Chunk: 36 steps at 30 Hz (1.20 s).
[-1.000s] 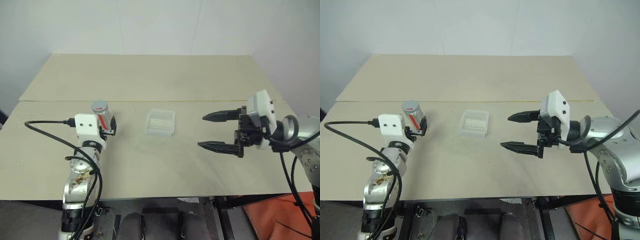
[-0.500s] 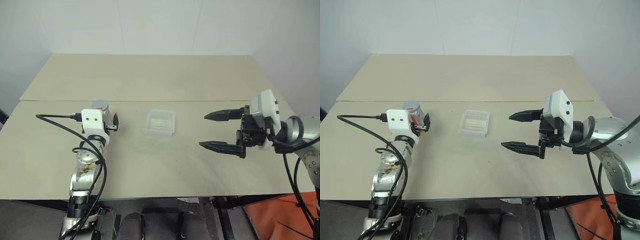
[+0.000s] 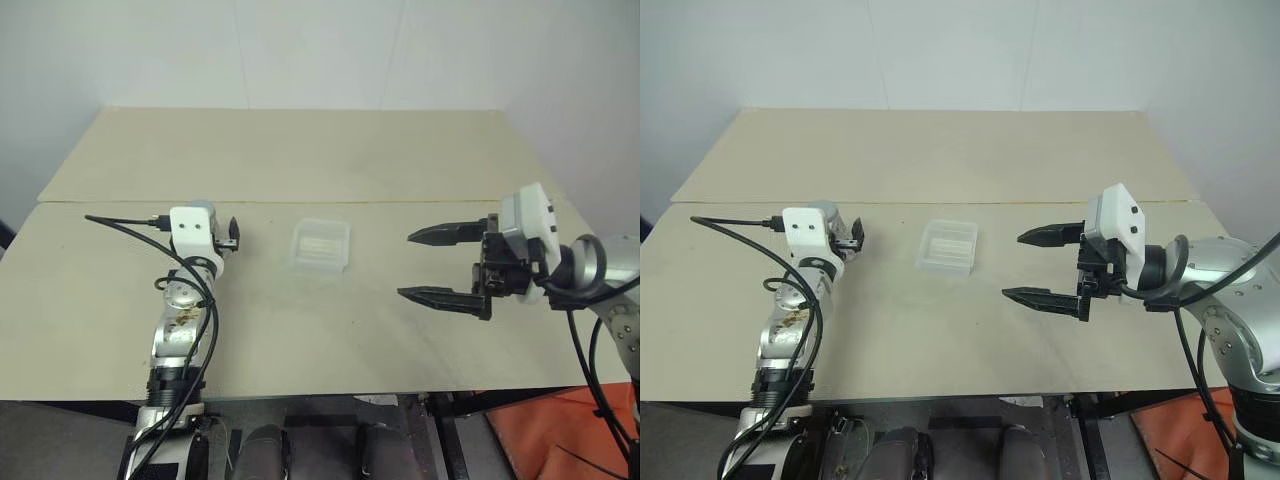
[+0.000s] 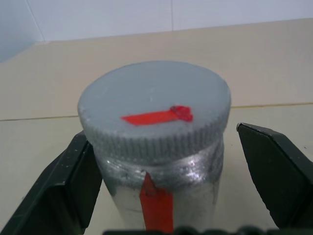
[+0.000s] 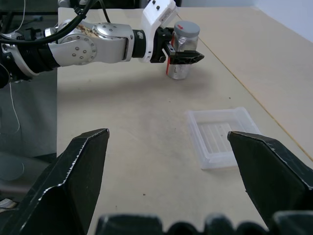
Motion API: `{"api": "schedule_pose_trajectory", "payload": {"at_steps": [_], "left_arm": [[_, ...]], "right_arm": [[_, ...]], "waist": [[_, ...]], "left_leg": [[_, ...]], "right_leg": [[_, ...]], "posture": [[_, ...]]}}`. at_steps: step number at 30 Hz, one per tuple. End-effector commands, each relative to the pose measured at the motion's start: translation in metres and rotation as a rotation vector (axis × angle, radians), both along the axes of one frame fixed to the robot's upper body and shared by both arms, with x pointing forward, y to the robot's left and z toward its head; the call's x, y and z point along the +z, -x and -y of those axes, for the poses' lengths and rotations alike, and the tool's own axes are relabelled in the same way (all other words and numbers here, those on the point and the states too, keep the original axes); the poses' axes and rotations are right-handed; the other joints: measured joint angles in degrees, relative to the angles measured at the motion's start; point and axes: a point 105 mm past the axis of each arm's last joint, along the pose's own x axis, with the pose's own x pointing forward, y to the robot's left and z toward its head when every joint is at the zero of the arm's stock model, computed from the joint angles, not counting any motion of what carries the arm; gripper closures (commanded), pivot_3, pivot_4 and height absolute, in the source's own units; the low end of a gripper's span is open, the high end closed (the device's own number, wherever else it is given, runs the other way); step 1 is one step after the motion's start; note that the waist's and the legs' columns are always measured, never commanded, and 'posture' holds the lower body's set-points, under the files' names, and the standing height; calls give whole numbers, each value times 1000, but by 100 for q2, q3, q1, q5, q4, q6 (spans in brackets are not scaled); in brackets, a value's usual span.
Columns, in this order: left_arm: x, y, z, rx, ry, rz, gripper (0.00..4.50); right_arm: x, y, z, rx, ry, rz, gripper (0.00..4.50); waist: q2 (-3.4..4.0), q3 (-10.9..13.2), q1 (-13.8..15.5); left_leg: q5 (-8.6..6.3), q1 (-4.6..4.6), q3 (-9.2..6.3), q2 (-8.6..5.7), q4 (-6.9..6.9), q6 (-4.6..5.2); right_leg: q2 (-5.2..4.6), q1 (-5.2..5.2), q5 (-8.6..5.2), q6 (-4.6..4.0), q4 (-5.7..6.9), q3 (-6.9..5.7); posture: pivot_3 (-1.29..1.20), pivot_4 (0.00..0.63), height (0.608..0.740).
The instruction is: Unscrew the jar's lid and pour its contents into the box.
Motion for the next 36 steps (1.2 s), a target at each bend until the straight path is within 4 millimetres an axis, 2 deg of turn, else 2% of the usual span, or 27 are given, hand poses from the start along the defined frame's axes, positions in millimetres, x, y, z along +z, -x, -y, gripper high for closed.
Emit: {"api": "schedule_pose_trajectory", "payload": {"at_steps": [1,3,8,13,17,21,27,29,33,36], "left_arm": [[14,-3,1,-6,9,50,423],[14,-4,1,-8,16,49,927],[15,-8,0,-8,34,53,2506],[14,-10,-3,-6,58,57,2536],[27,-7,-1,-109,68,94,2536],[53,10,11,-451,17,111,2536],[75,42,23,-880,-73,49,2536],[78,56,30,-1045,-117,41,2536],[69,82,47,-1366,-215,-52,2536],[72,85,60,-1469,-235,-35,2536]], "right_arm": [[12,6,0,16,-6,53,0],[12,6,0,16,-6,54,0],[13,5,0,16,-8,55,0],[13,5,-1,21,-8,56,0],[13,4,-2,20,-11,61,0],[13,4,-2,16,-20,61,0],[15,-2,-9,12,-60,45,0],[19,-7,-16,8,-86,57,0],[29,-16,-38,15,-139,65,0],[32,-17,-59,51,-165,61,0]], "waist": [[0,0,0],[0,0,0],[0,0,3],[0,0,0],[0,0,0],[-1,1,-23],[1,0,-30],[1,1,-32],[2,1,-36],[2,1,-4]], "left_leg": [[0,0,0,0,0,0],[0,0,0,0,0,0],[0,-1,0,0,1,0],[0,0,0,0,0,0],[0,-1,0,0,0,0],[3,-6,3,2,-1,-6],[6,-2,5,3,-2,-10],[6,1,6,3,-3,-10],[8,-5,9,2,-5,-14],[13,-13,10,1,-2,-23]], "right_leg": [[0,0,0,0,0,0],[0,0,0,0,0,0],[0,0,0,0,0,-1],[0,0,0,0,0,-1],[0,0,0,0,0,-1],[0,-10,0,0,3,-2],[0,-9,-2,1,5,0],[0,-10,-2,1,5,1],[0,-15,-3,1,4,0],[0,-18,-3,1,5,-3]], "posture": [[0,150,740],[0,150,740],[0,150,740],[0,150,740],[0,150,740],[0,150,740],[0,150,740],[0,150,740],[0,150,740],[0,150,740]]}}
